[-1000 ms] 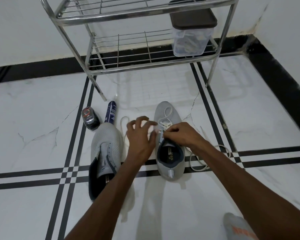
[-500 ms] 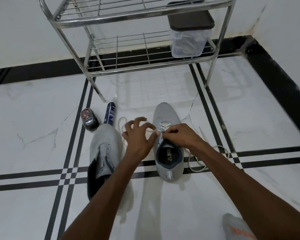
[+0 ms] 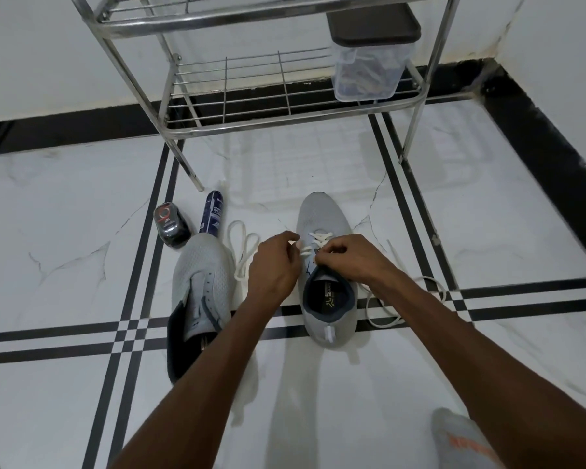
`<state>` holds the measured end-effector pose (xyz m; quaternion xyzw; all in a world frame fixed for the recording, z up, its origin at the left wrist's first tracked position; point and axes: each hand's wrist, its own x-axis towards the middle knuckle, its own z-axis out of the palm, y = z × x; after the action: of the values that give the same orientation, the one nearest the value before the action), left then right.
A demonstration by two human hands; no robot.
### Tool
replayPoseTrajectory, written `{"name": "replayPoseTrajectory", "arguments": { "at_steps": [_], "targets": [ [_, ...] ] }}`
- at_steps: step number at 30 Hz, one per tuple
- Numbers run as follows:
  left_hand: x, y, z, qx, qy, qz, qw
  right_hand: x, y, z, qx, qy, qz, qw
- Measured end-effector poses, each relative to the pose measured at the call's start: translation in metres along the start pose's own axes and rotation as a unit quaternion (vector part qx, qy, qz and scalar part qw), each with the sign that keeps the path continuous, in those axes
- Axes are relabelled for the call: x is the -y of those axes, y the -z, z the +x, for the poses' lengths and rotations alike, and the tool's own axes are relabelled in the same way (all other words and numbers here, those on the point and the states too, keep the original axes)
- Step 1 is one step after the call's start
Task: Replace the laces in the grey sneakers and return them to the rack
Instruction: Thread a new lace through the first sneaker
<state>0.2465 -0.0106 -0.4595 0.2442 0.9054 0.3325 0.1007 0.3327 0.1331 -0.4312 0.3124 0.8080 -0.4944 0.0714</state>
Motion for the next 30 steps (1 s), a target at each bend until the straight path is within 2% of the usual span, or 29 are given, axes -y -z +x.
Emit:
{"name": "replayPoseTrajectory", "arguments": {
  "at_steps": [3, 8, 11, 17, 20, 22, 25, 28, 30],
  "targets": [
    [0.006, 0.001, -0.001, 0.048, 0.075, -0.022, 0.996, -0.001, -0.001, -0.001, 0.002, 0.004, -0.007, 1.000],
    [0.010, 0.005, 0.002, 0.069, 0.128, -0.051, 0.988, 0.003, 0.001, 0.001, 0.014, -0.007, -0.006, 1.000],
    [0.009, 0.010, 0.005, 0.158, 0.182, -0.115, 0.964, 0.012, 0.006, 0.004, 0.044, -0.020, -0.019, 0.999],
    [0.004, 0.028, 0.010, 0.202, 0.139, -0.132, 0.960, 0.031, 0.018, 0.014, 0.063, -0.003, -0.098, 0.993],
    [0.005, 0.034, 0.011, 0.183, 0.098, -0.115, 0.971, 0.035, 0.020, 0.019, 0.058, 0.025, -0.125, 0.990],
    [0.008, 0.040, 0.010, 0.159, 0.089, -0.126, 0.975, 0.040, 0.018, 0.021, 0.068, 0.076, -0.142, 0.985],
    [0.010, 0.052, 0.008, 0.122, 0.081, -0.186, 0.972, 0.052, 0.009, 0.022, 0.141, 0.132, -0.155, 0.969],
    [0.017, 0.062, 0.007, 0.089, 0.088, -0.227, 0.966, 0.057, 0.008, 0.030, 0.196, 0.117, -0.151, 0.962],
    [0.023, 0.069, 0.007, 0.075, 0.099, -0.233, 0.964, 0.055, 0.013, 0.039, 0.198, 0.073, -0.145, 0.967]
  ]
}}
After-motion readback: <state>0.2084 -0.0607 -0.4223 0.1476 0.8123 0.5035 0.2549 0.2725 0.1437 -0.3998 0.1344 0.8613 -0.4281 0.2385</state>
